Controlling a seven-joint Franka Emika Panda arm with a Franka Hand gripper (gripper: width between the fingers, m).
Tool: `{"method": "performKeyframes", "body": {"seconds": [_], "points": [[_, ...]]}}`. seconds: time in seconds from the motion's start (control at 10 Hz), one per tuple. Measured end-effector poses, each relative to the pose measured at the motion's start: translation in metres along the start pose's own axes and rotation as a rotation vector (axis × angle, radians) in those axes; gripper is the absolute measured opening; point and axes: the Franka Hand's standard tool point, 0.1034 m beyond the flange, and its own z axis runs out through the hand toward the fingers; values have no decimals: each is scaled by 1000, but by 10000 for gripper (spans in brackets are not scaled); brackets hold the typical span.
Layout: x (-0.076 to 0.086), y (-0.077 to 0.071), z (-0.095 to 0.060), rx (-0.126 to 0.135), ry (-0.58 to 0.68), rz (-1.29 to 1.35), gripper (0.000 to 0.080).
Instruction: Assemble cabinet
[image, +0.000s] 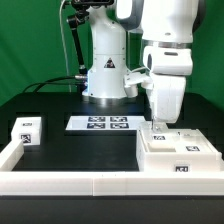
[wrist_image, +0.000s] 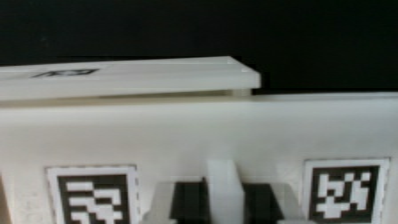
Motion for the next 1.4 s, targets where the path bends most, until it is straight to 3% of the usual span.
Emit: {"method": "performKeyframes", "body": {"seconds": [0.2,0.4,0.6,0.7,1.2,1.3,1.4], "points": [[0,16,0,-5,0,-12,70],[1,29,0,13,-11,-9,70],[0,43,0,14,-14,-2,71],[0,43,0,27,-20,-3,71],[0,43,-1,24,-21,-5,71],[1,43,-2,17,-19,-6,149],[0,44,-7,2,-17,-9,285]]}}
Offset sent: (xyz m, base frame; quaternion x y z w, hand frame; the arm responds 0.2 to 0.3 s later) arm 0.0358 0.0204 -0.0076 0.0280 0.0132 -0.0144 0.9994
